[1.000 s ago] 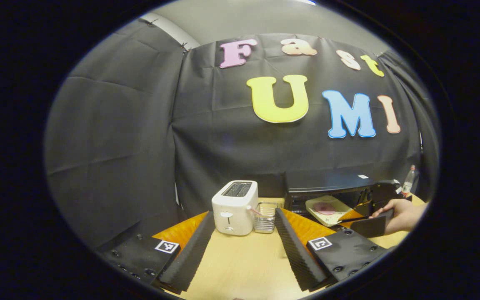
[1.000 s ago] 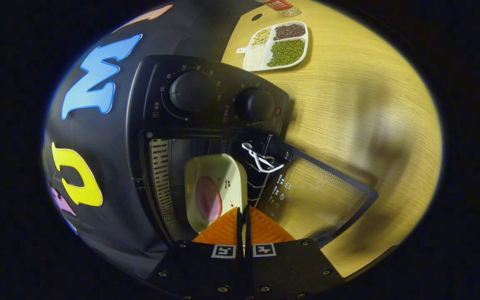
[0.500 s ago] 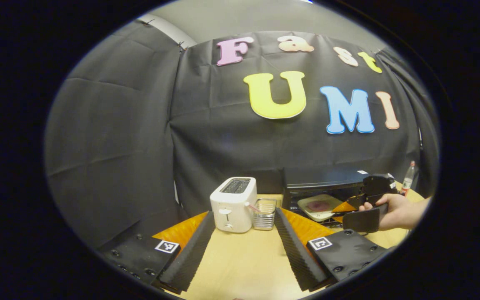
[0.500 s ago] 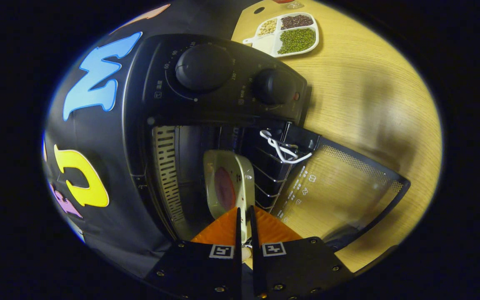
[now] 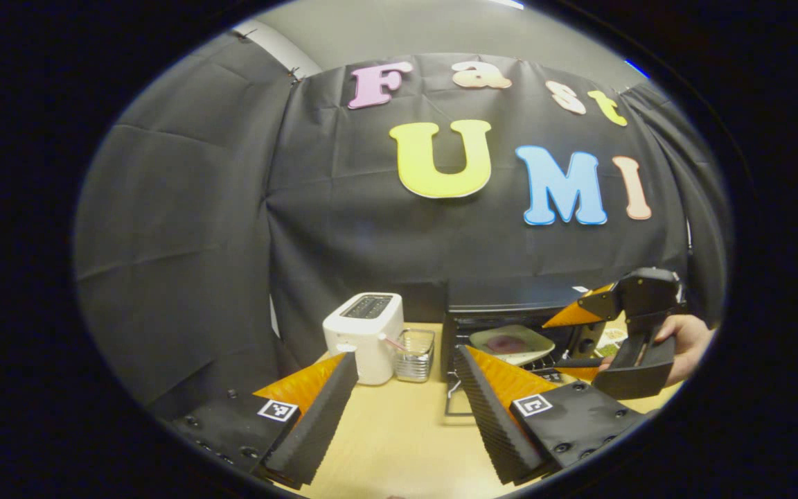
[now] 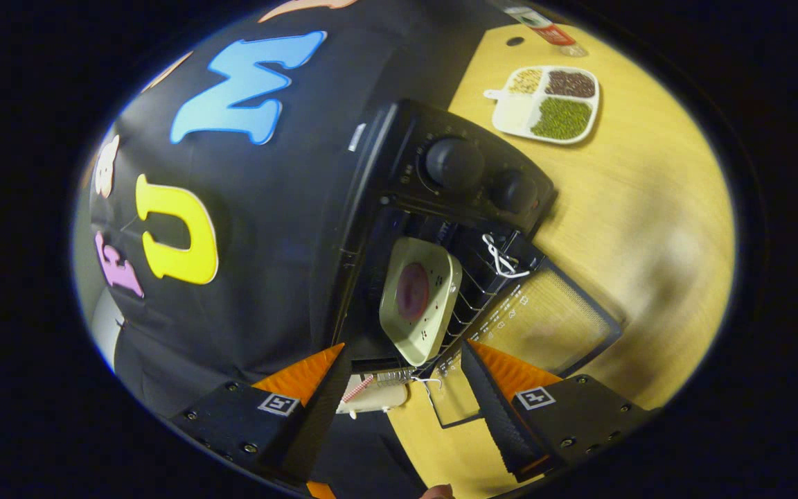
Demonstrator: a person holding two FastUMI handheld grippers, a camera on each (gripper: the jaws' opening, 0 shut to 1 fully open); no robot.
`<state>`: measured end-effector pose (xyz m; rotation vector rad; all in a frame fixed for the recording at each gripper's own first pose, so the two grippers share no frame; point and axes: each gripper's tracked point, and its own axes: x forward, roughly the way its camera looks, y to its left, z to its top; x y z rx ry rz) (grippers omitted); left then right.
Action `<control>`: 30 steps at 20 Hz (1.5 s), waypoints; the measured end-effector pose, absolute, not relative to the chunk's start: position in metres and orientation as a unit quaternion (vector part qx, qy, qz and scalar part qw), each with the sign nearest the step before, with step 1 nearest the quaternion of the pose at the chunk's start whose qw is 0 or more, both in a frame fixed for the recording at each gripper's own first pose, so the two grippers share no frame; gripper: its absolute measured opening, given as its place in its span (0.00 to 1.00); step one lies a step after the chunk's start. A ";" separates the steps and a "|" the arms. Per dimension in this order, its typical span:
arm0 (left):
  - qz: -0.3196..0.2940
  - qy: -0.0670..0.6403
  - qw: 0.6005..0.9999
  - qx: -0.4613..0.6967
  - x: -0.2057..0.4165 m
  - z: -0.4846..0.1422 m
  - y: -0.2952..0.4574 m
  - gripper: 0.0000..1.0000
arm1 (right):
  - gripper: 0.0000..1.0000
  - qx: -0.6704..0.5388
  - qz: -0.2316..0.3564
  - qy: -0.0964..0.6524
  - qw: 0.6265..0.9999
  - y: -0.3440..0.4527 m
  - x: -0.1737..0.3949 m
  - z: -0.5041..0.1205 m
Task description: Open the electric oven with the left hand, put the food in, and close the electric oven.
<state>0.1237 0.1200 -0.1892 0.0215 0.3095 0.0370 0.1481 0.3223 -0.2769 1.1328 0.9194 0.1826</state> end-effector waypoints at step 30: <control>-0.128 0.424 0.896 -0.033 0.126 -0.419 -0.050 0.98 | 0.98 0.090 0.026 0.224 0.970 0.086 0.075 -0.186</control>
